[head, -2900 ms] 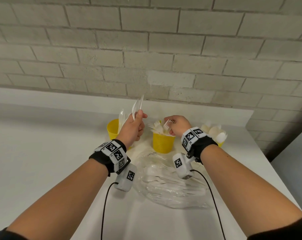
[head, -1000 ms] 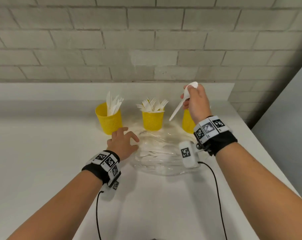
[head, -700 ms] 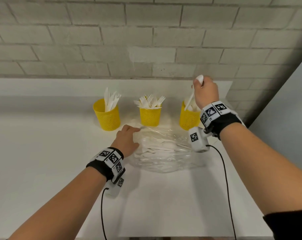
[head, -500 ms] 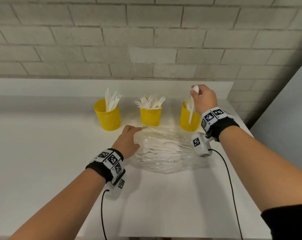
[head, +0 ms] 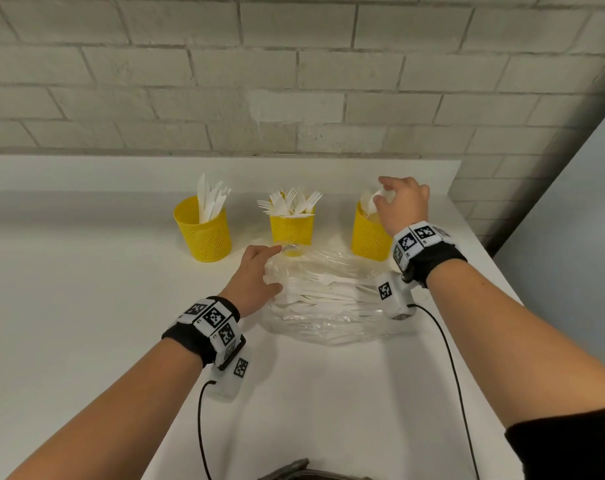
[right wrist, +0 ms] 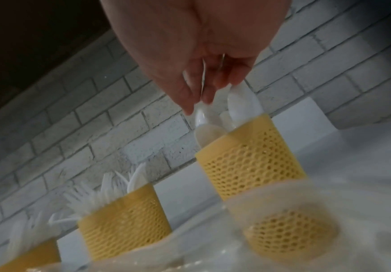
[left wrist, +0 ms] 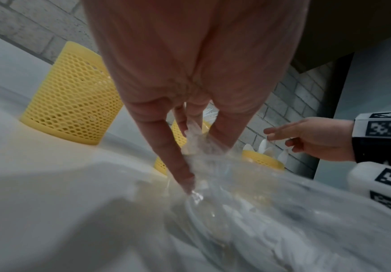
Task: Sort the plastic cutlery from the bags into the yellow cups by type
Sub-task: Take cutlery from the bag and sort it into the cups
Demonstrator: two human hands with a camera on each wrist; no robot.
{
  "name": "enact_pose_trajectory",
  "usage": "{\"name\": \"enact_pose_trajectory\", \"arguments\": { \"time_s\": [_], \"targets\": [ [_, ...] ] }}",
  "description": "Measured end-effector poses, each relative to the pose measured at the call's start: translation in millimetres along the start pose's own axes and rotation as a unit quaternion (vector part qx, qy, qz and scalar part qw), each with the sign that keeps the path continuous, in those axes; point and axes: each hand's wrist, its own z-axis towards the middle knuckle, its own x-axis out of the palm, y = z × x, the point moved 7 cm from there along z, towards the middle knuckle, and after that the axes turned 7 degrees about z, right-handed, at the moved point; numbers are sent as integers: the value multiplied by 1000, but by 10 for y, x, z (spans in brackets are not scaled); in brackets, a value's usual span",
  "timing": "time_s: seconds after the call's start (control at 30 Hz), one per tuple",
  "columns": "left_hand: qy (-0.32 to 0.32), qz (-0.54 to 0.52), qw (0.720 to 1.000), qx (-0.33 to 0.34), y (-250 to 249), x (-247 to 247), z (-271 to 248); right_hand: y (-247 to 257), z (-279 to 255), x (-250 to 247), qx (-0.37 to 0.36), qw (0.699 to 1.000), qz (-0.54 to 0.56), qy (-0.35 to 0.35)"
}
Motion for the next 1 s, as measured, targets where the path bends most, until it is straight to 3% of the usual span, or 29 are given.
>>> {"name": "enact_pose_trajectory", "arguments": {
  "time_s": [0.1, 0.17, 0.23, 0.3, 0.33, 0.4, 0.47, 0.6, 1.0],
  "targets": [
    [16, -11, 1000, -1, -11, 46, 27, 228, -182, -90, -70, 995, 41, -66],
    [31, -1, 999, -9, 21, 82, 46, 422, -377, -14, -123, 988, 81, -41],
    [57, 33, 998, -13, 70, 125, 57, 479, -601, 245, -107, 981, 113, 113],
    [76, 69, 995, -17, 121, 153, 66, 357, -864, 547, -44, 951, 68, 298],
    [81, 83, 993, -20, 144, 158, 65, 241, -970, 639, -17, 933, 22, 358],
    [87, 102, 991, -25, 175, 161, 51, -8, -1073, 694, 11, 906, -102, 410],
    [88, 114, 989, -25, 188, 158, 25, -190, -1108, 676, 14, 877, -210, 432],
    [91, 78, 992, -28, 160, 165, -16, -327, -1149, 710, 29, 840, -258, 476],
    [101, 0, 995, -19, 11, 174, -49, -27, -1261, 1141, -93, 864, -236, 435]
  ]
}}
